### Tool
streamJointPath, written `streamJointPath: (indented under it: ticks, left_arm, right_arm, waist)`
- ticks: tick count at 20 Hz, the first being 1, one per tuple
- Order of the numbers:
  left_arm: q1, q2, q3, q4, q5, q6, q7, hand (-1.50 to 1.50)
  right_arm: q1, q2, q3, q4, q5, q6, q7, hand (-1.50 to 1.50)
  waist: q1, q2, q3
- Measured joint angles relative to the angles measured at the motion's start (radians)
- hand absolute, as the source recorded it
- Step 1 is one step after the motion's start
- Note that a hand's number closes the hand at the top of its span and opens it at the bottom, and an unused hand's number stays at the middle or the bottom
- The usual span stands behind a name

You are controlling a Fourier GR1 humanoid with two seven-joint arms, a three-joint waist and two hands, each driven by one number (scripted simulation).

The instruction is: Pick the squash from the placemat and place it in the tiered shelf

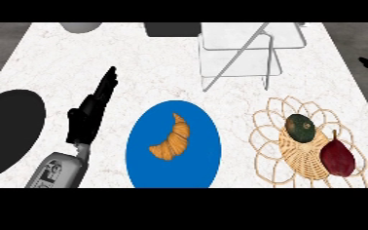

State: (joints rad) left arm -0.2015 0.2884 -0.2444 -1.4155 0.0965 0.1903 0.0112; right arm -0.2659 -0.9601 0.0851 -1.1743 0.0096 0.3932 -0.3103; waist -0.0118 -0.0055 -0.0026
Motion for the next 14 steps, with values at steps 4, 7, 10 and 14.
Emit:
streamJointPath:
  ticks: [4, 7, 10, 14]
  left_arm:
    - [0.018, -0.012, 0.0, -0.017, -0.016, 0.006, 0.004, 0.0]
    - [0.014, -0.018, 0.015, -0.005, -0.024, -0.013, -0.003, 0.0]
    - [0.026, -0.03, 0.027, -0.016, -0.037, -0.025, -0.005, 0.0]
    - [0.04, -0.042, 0.04, -0.038, -0.058, -0.039, 0.006, 0.0]
  right_arm:
    - [0.086, -0.028, 0.0, -0.178, 0.029, -0.014, 0.121, -1.5]
    - [0.15, -0.003, -0.018, -0.296, 0.048, -0.032, 0.199, -1.5]
    - [0.187, 0.031, -0.045, -0.379, 0.071, -0.032, 0.262, -1.5]
    - [0.237, 0.083, -0.076, -0.482, 0.111, -0.027, 0.33, -1.5]
  waist:
    - [-0.005, -0.001, 0.001]
    - [-0.002, 0.001, 0.001]
    - [0.002, 0.002, 0.002]
    - [0.005, 0.003, 0.002]
